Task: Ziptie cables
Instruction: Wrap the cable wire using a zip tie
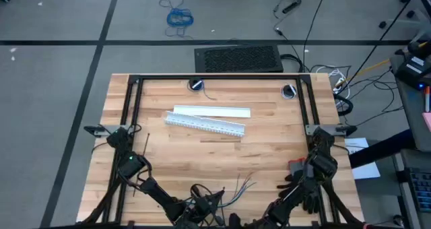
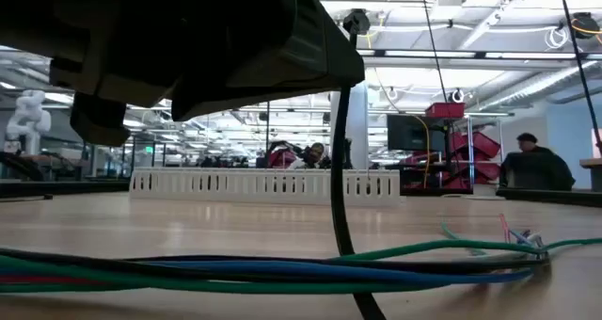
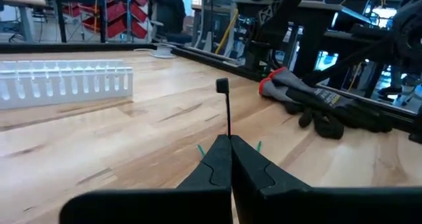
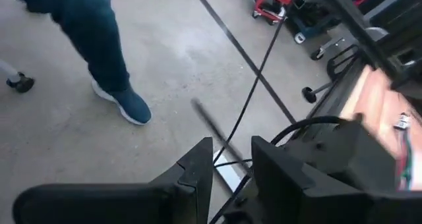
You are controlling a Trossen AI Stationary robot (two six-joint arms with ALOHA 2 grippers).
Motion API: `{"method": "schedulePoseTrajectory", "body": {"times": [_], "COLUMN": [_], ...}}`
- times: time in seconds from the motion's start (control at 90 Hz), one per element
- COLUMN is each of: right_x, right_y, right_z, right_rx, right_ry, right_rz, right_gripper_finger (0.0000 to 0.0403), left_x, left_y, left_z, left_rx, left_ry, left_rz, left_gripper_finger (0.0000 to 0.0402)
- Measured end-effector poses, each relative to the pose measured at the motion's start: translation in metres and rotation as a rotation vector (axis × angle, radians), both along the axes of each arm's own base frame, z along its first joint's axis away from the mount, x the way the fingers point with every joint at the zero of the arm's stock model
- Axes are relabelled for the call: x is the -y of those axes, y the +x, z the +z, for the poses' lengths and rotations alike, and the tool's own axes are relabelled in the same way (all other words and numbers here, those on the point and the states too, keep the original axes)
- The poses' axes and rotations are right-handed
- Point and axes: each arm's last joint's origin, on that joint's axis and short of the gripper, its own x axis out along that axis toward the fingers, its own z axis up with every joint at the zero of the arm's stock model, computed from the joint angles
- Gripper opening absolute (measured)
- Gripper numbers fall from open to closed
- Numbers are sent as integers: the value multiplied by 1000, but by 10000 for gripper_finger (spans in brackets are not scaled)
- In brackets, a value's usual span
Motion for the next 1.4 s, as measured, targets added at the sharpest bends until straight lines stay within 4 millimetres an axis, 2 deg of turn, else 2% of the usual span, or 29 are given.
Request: {"method": "schedulePoseTrajectory", "body": {"times": [0.322, 0.433, 0.633, 0.767, 0.889, 1.011, 1.156, 1.267, 1.4], "right_x": [0, 0, -1, -1, -1, -5, -8, -1, 20], "right_y": [2, 2, 2, 2, 2, -2, -10, -16, -21], "right_z": [1, 1, 3, 3, 3, 9, 30, 40, 40], "right_rx": [19, 17, 16, 0, -34, -49, -42, -74, -102], "right_ry": [14, 34, 68, 105, 173, 216, 236, 223, 271], "right_rz": [-7, -15, -26, -48, -88, -109, -126, -173, -230], "right_gripper_finger": [93, 71, 7, 1, 1, 0, 0, 0, 0], "left_x": [0, -1, -1, -1, -1, -1, -1, -3, -5], "left_y": [0, -1, -1, -1, -3, -3, -4, -2, -1], "left_z": [0, -1, -1, -1, 1, 11, 25, 30, 28], "left_rx": [1, -3, -2, -6, -65, -121, -170, -199, -221], "left_ry": [2, 8, 10, 24, 107, 180, 240, 272, 296], "left_rz": [11, 17, 23, 41, 63, 79, 86, 97, 101], "left_gripper_finger": [0, 0, 0, 0, 0, 0, 0, 0, 0]}}
